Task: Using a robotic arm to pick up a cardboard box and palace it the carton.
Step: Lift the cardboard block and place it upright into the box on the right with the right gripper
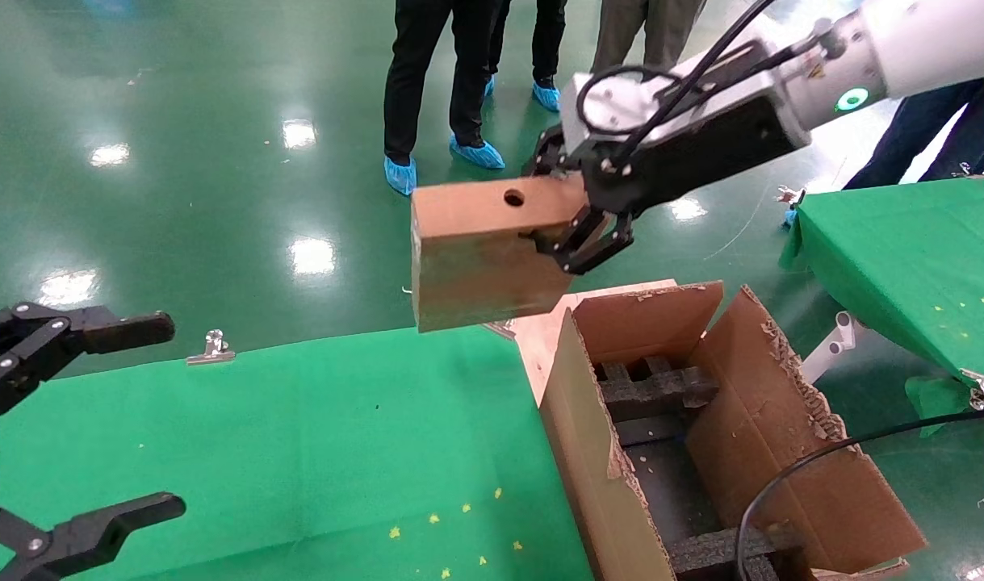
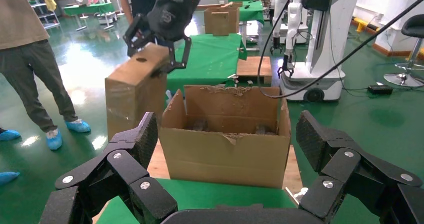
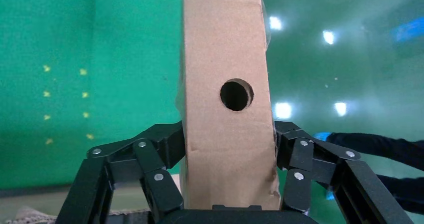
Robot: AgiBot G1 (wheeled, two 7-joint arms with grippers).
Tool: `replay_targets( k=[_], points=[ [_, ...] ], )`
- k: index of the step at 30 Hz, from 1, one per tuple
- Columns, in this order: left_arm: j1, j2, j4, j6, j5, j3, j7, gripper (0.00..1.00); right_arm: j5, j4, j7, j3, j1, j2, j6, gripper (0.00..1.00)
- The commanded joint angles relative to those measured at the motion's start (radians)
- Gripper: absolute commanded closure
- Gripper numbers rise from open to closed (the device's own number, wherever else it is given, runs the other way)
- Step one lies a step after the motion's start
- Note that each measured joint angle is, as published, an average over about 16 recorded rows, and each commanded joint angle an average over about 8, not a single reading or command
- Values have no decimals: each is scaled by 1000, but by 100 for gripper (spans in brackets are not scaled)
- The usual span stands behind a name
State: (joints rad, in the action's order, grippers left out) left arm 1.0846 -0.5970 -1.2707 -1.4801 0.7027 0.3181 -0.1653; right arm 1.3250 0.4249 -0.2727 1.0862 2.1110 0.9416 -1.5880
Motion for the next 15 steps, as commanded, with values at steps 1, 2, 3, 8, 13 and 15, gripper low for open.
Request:
replay_targets(
  k=[1,2,3,8,13,15],
  points=[
    [0,0,0,0,0,0,0,0,-12,-21,-7,8,24,-3,-2,100],
    [0,0,0,0,0,0,0,0,-16,-28,-10,14,30,-5,-2,100],
    [0,0,0,0,0,0,0,0,-20,-35,-12,20,35,-9,-2,100],
    [0,0,0,0,0,0,0,0,-28,-65,-20,53,64,-40,-1,100],
    [0,0,0,0,0,0,0,0,-10,-92,-20,97,98,-97,-1,100],
    [0,0,0,0,0,0,0,0,4,-98,-18,118,110,-124,-2,100]
  ],
)
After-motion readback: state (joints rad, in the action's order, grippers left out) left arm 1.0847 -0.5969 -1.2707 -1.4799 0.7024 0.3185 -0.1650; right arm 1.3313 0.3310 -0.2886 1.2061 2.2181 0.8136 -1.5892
